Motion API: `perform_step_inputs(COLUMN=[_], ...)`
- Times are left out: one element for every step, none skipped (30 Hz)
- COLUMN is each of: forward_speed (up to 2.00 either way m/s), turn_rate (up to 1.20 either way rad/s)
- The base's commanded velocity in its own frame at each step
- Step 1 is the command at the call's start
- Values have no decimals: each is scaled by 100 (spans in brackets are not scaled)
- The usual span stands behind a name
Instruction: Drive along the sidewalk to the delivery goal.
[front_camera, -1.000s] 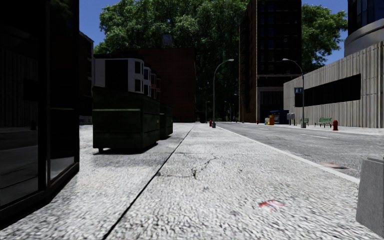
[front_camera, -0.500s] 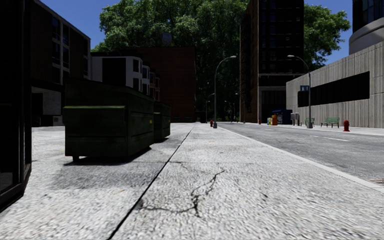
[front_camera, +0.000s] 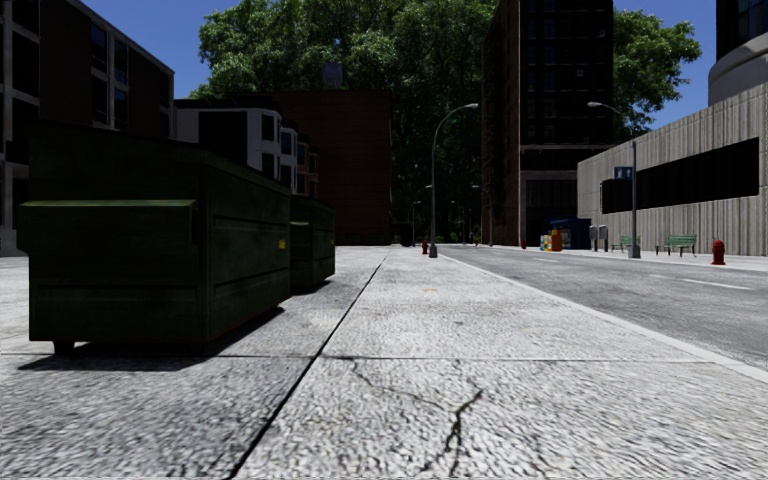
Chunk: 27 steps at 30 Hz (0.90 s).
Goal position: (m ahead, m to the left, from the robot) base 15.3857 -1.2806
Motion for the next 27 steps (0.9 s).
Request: perform_step_inputs(forward_speed=[200,200,200,200,200,200,200,200,200,200,200,200,200,200,200,200,200,200,200,200,200,200,200,200,200,200,200], turn_rate=[0,0,0,0,0,0,0,0,0,0,0,0,0,0,0,0,0,0,0,0,0,0,0,0,0,0,0])
